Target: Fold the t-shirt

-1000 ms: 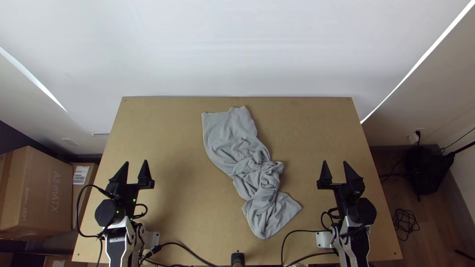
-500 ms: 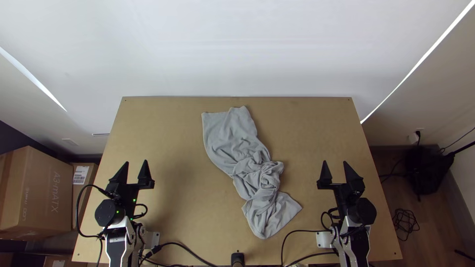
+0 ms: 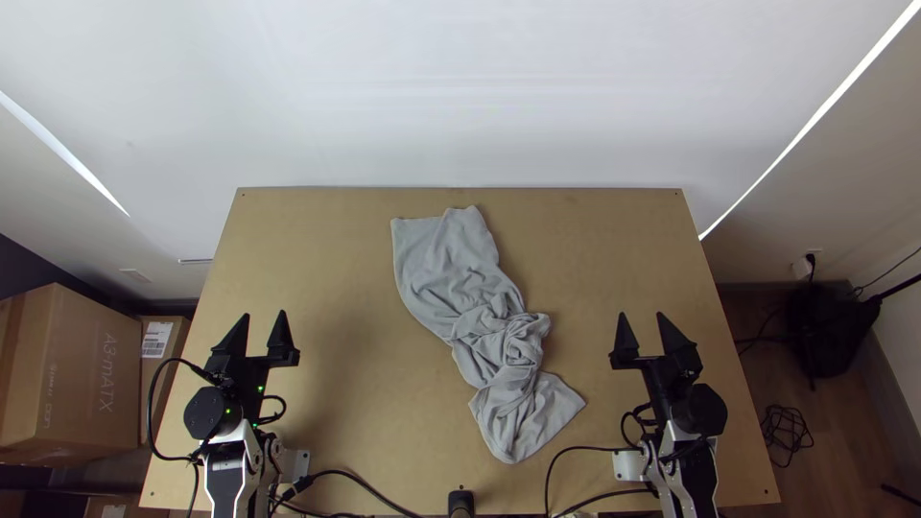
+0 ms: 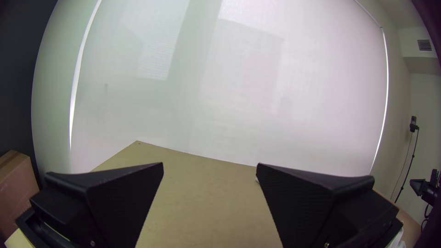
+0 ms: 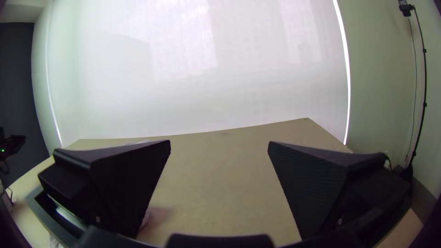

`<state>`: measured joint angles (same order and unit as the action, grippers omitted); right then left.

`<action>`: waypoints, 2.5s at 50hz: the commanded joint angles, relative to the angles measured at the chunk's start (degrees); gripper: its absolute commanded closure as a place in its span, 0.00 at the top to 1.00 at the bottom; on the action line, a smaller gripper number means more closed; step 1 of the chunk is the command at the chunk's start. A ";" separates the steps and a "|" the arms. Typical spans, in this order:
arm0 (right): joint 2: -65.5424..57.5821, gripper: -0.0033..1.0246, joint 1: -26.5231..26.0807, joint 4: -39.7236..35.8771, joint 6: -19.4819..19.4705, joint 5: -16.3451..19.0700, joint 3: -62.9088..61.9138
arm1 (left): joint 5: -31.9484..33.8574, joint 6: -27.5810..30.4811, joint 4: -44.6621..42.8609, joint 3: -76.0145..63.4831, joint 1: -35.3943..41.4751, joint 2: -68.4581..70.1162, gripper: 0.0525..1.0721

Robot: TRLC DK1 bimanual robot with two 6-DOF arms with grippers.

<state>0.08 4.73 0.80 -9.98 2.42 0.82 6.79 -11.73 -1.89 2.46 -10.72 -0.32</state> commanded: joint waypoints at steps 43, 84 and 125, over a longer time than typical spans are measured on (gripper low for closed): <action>-19.59 0.95 9.07 -0.71 -3.73 -3.29 28.27 | 0.77 5.05 1.54 32.70 6.24 -27.72 0.95; -63.89 0.95 18.38 -23.21 -21.22 -0.39 52.53 | 2.44 -5.15 35.64 79.81 17.93 -74.13 0.95; -87.62 0.84 17.24 -35.43 -44.34 21.67 50.51 | 2.44 -9.02 39.68 80.07 15.99 -81.51 0.95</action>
<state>-85.38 22.33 -33.98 -52.56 23.46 51.77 8.78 -19.55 37.28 82.08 5.87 -81.78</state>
